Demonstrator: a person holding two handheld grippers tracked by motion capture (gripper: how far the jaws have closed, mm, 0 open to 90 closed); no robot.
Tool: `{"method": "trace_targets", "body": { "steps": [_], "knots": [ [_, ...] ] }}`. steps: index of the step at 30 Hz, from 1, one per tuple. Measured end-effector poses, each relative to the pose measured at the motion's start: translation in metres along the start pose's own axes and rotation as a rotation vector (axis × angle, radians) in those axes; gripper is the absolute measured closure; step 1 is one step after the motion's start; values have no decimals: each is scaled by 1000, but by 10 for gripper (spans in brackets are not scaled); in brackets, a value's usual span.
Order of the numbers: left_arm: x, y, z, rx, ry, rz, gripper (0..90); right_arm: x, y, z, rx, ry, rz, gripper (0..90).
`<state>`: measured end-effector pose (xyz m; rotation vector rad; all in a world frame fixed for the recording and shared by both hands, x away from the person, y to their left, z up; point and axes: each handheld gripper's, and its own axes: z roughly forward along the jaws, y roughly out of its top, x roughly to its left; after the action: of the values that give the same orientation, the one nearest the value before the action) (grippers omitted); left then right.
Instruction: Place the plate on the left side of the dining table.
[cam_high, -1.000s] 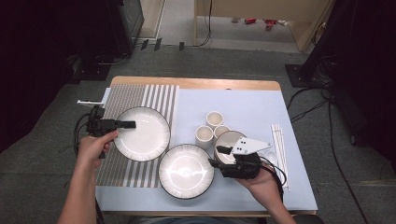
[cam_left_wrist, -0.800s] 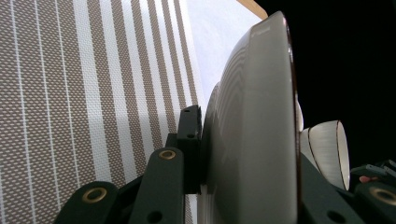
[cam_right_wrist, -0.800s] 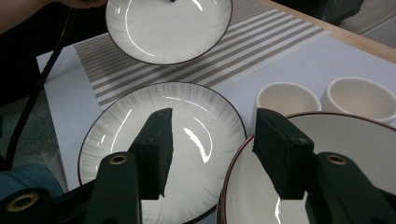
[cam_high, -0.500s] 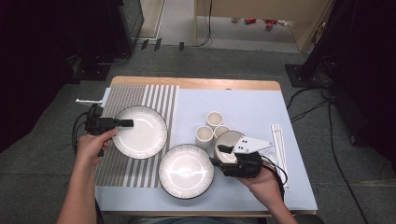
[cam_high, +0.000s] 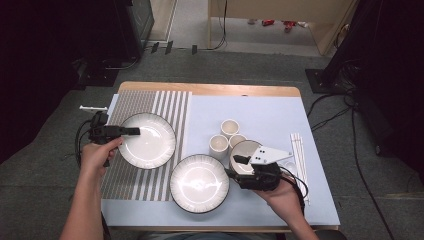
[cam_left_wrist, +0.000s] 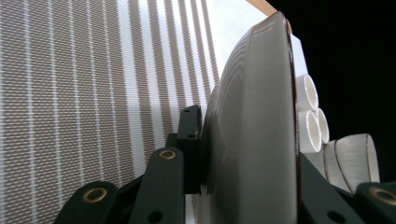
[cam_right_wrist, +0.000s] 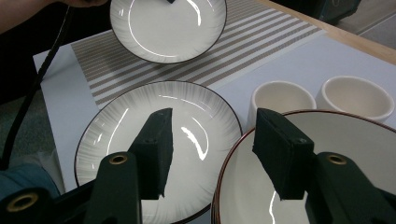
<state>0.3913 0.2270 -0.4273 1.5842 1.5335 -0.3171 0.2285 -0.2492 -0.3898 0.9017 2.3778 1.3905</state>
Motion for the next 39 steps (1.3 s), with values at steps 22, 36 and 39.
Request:
{"method": "trace_targets", "body": {
  "steps": [22,36,39],
  "knots": [
    [9,-3,11,22,84,9,753,1,-2,1,10,0,-12,475],
    [17,16,21,-7,92,-4,753,2,-1,1,8,1,-14,476],
    [19,19,23,-1,95,-1,753,2,-1,0,8,0,-12,476]
  ]
}}
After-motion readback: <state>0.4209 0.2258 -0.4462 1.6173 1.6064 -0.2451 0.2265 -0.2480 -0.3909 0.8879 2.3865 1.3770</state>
